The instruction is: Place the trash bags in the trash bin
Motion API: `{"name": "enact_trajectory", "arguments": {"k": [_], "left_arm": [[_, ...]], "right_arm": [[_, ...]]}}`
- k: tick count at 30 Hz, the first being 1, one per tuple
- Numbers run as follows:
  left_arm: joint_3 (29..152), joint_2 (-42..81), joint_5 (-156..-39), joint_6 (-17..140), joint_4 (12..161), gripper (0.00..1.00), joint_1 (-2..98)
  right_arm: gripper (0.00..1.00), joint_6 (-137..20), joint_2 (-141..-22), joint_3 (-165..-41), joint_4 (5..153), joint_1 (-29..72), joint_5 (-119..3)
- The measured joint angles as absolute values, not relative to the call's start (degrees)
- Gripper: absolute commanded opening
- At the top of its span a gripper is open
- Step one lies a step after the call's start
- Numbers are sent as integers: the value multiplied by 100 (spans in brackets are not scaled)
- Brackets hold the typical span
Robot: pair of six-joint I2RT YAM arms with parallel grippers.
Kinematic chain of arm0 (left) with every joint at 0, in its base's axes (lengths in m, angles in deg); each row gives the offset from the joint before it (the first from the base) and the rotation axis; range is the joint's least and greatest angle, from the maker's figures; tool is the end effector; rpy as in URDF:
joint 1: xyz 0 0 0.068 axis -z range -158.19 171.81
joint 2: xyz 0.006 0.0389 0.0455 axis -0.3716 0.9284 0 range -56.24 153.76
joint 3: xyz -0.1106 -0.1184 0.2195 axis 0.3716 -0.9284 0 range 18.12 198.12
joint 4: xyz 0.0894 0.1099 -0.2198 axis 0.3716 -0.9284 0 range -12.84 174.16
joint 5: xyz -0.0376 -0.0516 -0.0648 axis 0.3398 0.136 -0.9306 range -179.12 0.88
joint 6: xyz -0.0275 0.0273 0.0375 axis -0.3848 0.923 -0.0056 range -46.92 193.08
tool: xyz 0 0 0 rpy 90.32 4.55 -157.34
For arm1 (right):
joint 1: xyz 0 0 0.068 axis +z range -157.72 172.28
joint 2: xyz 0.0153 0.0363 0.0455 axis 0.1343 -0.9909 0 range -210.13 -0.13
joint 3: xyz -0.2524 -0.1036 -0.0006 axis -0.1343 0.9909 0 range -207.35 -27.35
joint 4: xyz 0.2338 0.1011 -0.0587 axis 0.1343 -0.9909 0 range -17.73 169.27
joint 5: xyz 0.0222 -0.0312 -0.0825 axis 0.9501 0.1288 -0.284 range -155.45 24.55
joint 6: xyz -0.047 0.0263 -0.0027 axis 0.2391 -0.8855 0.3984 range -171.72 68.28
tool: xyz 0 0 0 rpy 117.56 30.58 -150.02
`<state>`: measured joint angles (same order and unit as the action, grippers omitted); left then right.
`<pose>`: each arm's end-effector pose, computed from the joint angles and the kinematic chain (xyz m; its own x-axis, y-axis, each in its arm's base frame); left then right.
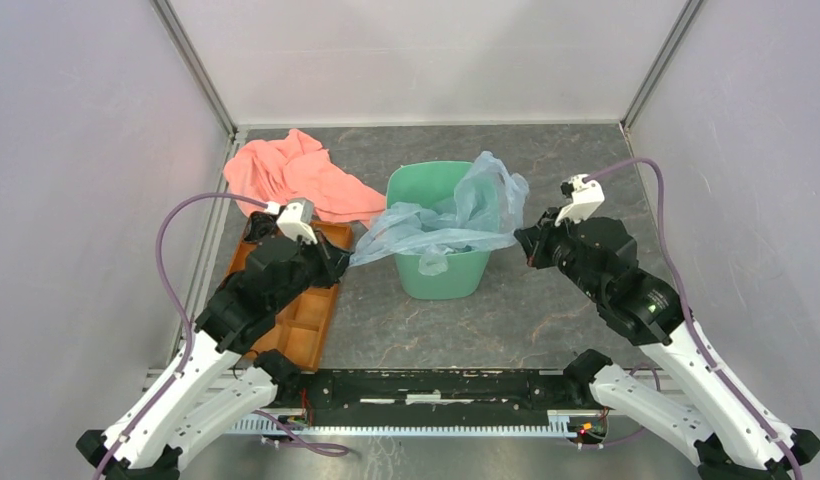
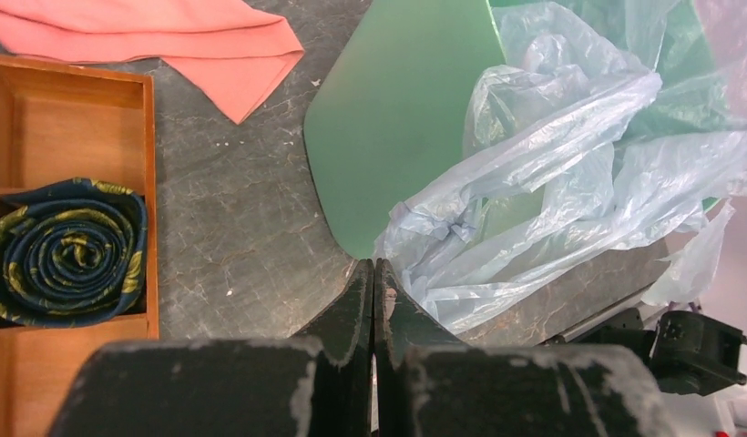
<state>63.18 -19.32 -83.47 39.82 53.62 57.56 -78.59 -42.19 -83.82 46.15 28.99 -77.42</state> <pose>0.1191 -0.0815 0.3245 -0.5371 -0.2859 -0.7936 0.2546 0.8420 -0.4756 0.1242 0.0834 0.3745 -0.4225 0.2364 -0.8750 -0.2649 0.8910 0.3686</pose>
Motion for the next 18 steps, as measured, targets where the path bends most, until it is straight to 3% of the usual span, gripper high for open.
{"name": "enact_trajectory", "arguments": {"k": [7, 18], "left_arm": [[6218, -2163, -8286, 3512, 5231, 2, 5756], [6154, -2517, -8563, 3241, 5023, 2, 5756]], "right_arm": [[0, -7722, -4018, -7700, 4573, 2903, -7263], [1, -7516, -3458, -7632, 4405, 2903, -7095]]}}
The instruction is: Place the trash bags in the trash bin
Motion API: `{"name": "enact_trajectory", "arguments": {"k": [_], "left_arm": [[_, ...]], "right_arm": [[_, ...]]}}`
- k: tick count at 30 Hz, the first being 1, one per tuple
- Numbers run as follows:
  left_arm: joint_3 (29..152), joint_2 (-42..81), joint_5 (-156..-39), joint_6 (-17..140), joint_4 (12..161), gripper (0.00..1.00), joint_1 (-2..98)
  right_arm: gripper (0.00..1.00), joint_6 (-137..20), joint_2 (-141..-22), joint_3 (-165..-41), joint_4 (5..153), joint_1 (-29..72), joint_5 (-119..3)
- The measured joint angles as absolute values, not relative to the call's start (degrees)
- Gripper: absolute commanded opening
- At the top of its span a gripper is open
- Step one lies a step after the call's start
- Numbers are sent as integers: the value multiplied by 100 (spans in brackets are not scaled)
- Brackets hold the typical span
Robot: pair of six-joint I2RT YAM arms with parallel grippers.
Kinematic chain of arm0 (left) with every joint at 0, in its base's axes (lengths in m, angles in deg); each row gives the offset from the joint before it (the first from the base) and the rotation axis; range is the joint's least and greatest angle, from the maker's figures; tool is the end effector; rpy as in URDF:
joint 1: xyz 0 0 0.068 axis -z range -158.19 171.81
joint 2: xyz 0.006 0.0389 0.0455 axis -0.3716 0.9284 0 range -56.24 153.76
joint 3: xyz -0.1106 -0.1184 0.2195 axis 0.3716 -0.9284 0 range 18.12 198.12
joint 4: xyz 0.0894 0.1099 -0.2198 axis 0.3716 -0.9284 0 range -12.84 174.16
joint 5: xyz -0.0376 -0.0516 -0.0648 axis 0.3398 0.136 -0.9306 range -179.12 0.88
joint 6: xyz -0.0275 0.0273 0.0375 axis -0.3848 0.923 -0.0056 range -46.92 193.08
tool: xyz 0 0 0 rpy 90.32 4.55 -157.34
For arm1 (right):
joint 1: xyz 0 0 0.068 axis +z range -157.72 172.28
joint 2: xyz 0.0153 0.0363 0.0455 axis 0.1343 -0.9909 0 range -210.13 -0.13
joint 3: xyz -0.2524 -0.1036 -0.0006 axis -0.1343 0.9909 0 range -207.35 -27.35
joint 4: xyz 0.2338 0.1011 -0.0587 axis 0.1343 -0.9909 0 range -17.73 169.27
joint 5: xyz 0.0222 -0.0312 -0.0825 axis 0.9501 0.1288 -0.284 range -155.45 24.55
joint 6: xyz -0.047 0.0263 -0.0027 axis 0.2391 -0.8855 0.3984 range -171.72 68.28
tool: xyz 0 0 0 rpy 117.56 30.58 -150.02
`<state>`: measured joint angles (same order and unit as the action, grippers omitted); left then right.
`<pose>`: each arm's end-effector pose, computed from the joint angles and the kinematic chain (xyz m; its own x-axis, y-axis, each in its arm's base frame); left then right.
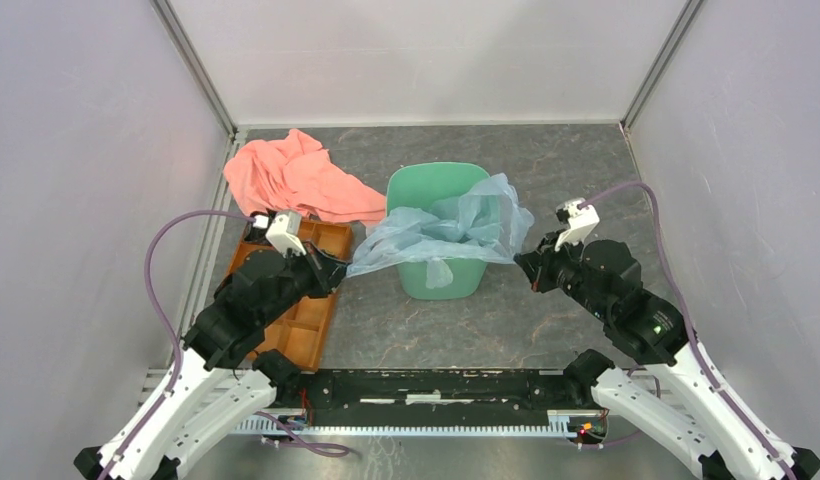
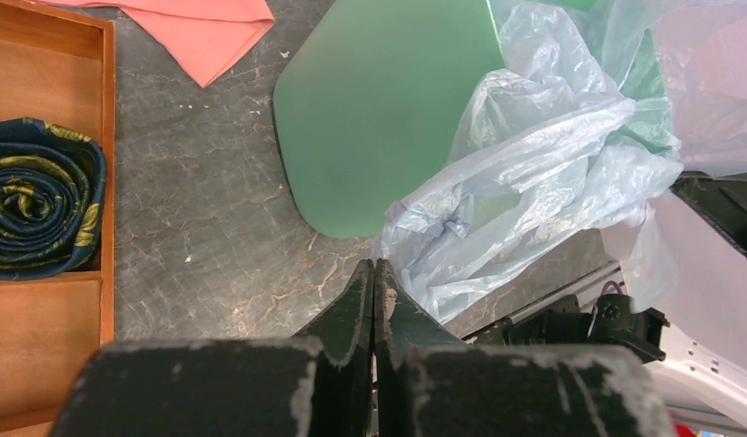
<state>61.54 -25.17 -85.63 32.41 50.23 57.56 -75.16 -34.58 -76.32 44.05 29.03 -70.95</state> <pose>0.1005 -0.0698 0.3205 -0.5766 -0.3865 -0.7198 0.2127 0.7796 -0.5890 0.1036 0.0731 0.3436 -0.4682 0.1445 -0.8717 -0.3679 0.8651 0.3409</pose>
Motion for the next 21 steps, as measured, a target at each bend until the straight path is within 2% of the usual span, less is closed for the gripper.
{"name": "enact_trajectory", "arguments": {"k": [6, 11, 12, 18, 20, 21], "left_arm": [[5874, -2801, -8485, 3053, 4944, 2, 5756], [5437, -2675, -8478, 2811, 4988, 2, 5758], [5396, -2552, -8478, 2776, 5027, 3, 5756], [5571, -1481, -8410, 2811, 5253, 25, 5756], [5804, -1269, -8275, 2959, 5104, 40, 5756], [5907, -1280, -8181, 3040, 4997, 51, 5756]], "right_arm": [[1, -7435, -3480, -7171, 4501, 2903, -7036], [8, -7383, -3546, -6675, 4761, 2903, -7051], [13, -7363, -3559, -6605, 4847, 2903, -7058], [30, -6924, -3928, -6364, 5507, 2903, -7329], [37, -6740, -4097, -6454, 5435, 2903, -7477], [43, -6662, -4114, -6498, 5373, 2903, -7530]]}}
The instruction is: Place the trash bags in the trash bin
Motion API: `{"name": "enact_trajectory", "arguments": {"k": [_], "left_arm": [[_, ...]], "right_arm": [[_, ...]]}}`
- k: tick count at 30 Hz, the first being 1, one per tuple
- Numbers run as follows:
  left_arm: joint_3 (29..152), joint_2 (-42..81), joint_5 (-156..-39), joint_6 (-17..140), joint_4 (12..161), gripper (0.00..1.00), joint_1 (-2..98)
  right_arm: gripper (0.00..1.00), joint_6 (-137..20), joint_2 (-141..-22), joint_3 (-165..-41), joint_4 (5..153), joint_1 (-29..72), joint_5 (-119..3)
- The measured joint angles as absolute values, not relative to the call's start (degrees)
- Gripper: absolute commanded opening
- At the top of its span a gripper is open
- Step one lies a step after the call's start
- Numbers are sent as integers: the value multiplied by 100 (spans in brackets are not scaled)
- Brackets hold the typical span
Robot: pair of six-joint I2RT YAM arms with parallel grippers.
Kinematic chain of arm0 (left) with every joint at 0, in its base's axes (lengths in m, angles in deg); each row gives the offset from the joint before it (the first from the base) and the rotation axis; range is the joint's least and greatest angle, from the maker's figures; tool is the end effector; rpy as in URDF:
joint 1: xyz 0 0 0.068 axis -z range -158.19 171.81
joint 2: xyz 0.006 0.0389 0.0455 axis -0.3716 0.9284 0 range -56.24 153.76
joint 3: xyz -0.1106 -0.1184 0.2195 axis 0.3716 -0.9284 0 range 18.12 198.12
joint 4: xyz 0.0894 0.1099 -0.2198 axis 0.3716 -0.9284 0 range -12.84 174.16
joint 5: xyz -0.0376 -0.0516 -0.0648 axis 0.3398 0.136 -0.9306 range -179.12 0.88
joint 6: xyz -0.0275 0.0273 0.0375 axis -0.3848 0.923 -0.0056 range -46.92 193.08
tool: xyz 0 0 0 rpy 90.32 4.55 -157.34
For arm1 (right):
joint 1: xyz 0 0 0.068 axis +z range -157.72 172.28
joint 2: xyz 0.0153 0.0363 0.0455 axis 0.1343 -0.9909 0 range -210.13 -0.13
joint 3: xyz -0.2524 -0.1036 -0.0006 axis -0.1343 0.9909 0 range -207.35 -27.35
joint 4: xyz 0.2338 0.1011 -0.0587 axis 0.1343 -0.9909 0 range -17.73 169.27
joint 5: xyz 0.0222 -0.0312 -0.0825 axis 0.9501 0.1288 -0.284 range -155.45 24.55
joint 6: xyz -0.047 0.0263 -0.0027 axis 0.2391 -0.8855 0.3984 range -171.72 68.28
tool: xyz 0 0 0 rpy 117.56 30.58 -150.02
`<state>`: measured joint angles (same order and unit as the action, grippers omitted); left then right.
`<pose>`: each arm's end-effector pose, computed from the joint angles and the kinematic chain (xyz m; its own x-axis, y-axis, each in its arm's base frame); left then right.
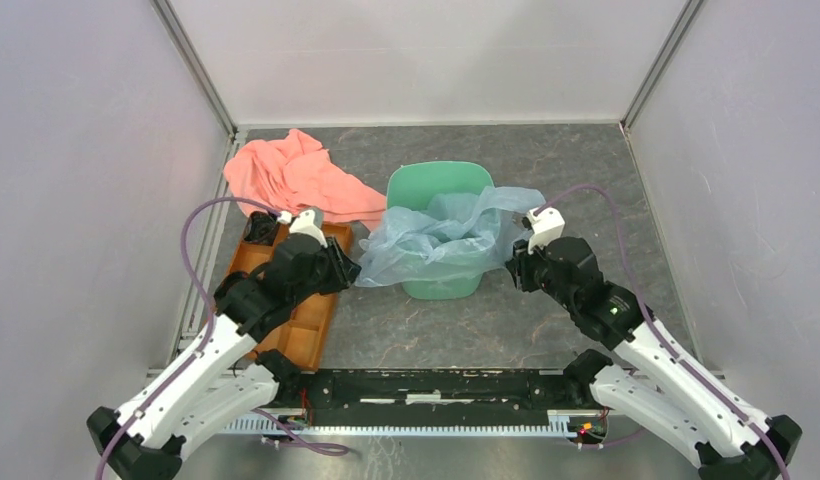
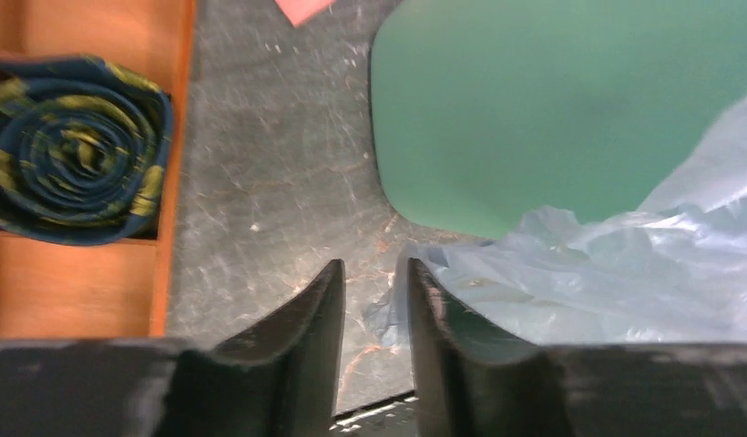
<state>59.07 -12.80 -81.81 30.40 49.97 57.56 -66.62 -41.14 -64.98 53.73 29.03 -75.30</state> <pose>0.1352 -0.0919 0.2790 -0.6932 -0.3295 -0.6410 0.0363 0.8723 -0.4877 0.1353 0.0935 0.2794 -0.4952 -0.0537 -0.8671 -0.3541 0.9239 0.1450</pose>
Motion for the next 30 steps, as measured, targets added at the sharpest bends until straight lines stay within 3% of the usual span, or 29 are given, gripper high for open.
{"name": "enact_trajectory", "arguments": {"k": [4, 8, 10, 12, 17, 23, 30], "left_arm": [[6154, -1818, -7890, 3421, 4619, 75, 5756], [6674, -2332, -7733, 3757, 4179, 87, 5756], [7127, -2351, -7726, 3928, 4081, 92, 5756], [7483, -2292, -7851, 4100, 4105, 99, 5756], [8342, -1602, -8627, 4704, 4269, 100, 5756], [9116, -124, -9475, 5394, 4278, 100, 5758], [9638, 731, -9202, 5919, 3747, 95, 6128]], "right_arm": [[65, -6450, -3797, -6675, 4884, 2903, -7654], [83, -6408, -3283, -7016, 4215, 2903, -7709], [97, -6395, -3091, -7326, 3911, 2903, -7727], [98, -6336, -2938, -7671, 3749, 2903, -7742], [98, -5873, -2953, -8653, 3778, 2901, -7615], [98, -5035, -4217, -9802, 3913, 2903, -7458], [97, -4351, -5301, -10174, 3929, 2903, -7571]]}}
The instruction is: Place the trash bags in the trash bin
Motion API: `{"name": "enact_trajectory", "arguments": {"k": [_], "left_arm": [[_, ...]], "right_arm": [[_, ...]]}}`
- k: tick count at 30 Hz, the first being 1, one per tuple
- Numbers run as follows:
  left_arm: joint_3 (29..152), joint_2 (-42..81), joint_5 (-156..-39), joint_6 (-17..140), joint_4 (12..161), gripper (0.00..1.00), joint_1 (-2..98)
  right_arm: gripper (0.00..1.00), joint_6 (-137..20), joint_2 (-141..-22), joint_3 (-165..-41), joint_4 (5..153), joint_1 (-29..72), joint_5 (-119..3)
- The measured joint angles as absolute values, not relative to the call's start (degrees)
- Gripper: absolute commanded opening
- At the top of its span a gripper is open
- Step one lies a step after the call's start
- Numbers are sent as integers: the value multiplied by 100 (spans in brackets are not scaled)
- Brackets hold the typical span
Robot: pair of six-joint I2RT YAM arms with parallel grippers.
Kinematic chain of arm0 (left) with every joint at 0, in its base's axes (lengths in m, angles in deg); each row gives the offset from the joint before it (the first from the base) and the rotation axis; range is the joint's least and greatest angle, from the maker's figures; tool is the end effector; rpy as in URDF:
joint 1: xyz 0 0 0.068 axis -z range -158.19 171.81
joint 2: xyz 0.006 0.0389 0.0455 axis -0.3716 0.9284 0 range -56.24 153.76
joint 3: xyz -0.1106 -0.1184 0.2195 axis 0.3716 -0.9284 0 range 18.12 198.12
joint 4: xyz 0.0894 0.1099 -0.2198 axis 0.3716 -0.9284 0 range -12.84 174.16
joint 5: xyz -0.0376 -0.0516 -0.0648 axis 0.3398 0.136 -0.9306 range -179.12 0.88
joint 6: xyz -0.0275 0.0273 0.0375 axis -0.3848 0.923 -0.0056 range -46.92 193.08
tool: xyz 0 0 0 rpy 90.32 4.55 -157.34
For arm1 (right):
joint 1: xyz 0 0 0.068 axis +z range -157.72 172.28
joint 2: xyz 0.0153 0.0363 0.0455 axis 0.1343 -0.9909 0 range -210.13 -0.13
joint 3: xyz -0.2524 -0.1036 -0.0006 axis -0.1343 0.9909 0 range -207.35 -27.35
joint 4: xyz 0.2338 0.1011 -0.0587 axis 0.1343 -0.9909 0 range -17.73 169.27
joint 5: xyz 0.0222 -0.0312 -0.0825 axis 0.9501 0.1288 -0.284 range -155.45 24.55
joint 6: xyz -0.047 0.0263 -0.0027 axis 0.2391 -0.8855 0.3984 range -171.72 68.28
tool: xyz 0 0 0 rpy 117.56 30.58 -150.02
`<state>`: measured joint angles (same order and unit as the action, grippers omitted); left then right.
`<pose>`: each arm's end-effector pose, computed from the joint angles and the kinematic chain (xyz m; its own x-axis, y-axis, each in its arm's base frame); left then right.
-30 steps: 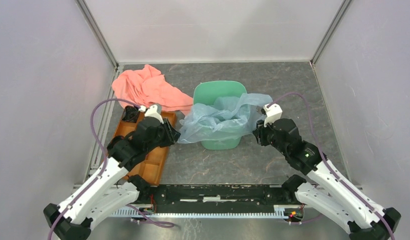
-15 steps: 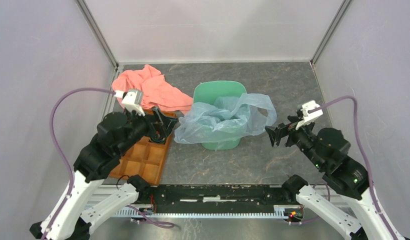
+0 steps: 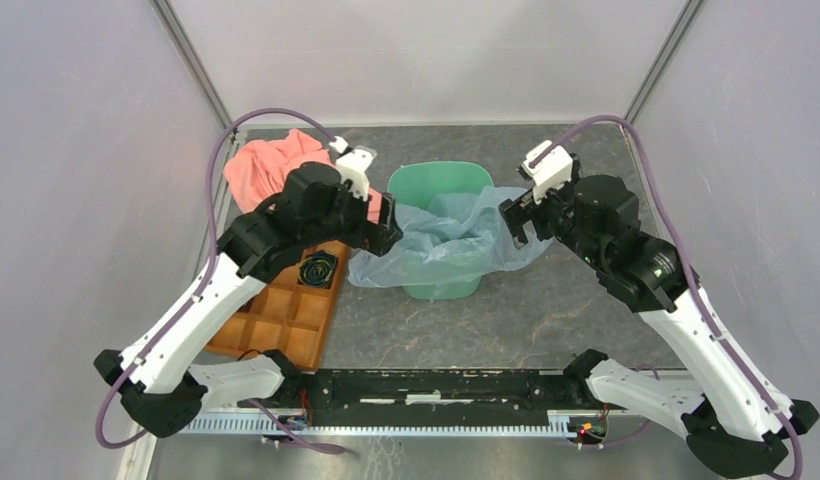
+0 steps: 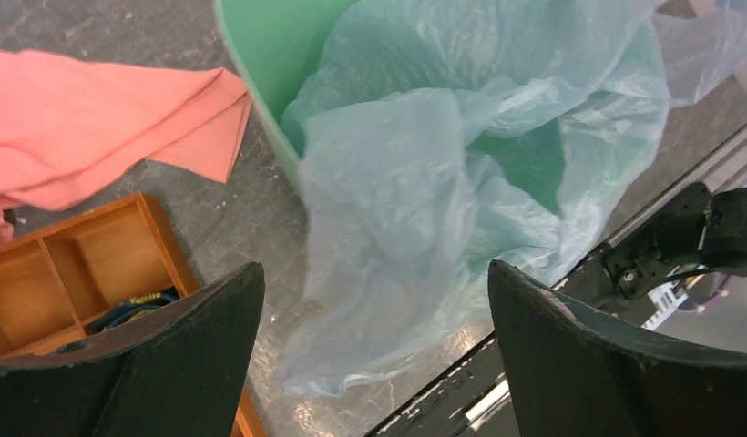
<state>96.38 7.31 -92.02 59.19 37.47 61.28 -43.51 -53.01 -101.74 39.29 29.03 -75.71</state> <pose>0.1664 -0.1395 0.4121 -0.5574 0.1484 -0.8169 0.5501 0.8029 -0.2296 0.1400 0.0967 0.4351 -0.1865 -0.3148 -0.9307 -0.4850 0.8533 -0.1914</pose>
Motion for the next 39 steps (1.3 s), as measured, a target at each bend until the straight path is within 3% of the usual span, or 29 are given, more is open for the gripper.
{"name": "enact_trajectory", "arguments": {"k": [5, 10, 15, 18, 23, 25, 27, 32, 39], "left_arm": [[9959, 1120, -8225, 6074, 3626, 88, 7024], [10014, 1581, -7322, 6078, 3580, 78, 7220], [10091, 1887, -6688, 6083, 3541, 60, 7247], [10117, 1880, -6410, 6087, 3598, 54, 7249], [10158, 1837, -6201, 6087, 3775, 56, 7238], [10180, 1837, -6207, 6087, 3810, 64, 7220], [10191, 1839, -6225, 6087, 3808, 79, 7196], [10294, 1878, -6327, 6089, 3799, 83, 7166], [10407, 1878, -6467, 6089, 3801, 84, 7166]], "right_arm": [[96, -4135, -5423, -10100, 4007, 2903, -7703], [90, -4063, -5384, -9811, 4287, 2903, -7858], [66, -4052, -5382, -9521, 4576, 2903, -8129], [60, -4139, -5373, -9365, 4855, 2901, -8398], [41, -4246, -5401, -9271, 5273, 2903, -8636], [36, -4286, -5474, -9271, 5430, 2901, -8706], [34, -4299, -5592, -9274, 5535, 2903, -8752], [34, -4301, -5760, -9274, 5568, 2903, -8760], [46, -4338, -5535, -9269, 5568, 2903, -8760]]}}
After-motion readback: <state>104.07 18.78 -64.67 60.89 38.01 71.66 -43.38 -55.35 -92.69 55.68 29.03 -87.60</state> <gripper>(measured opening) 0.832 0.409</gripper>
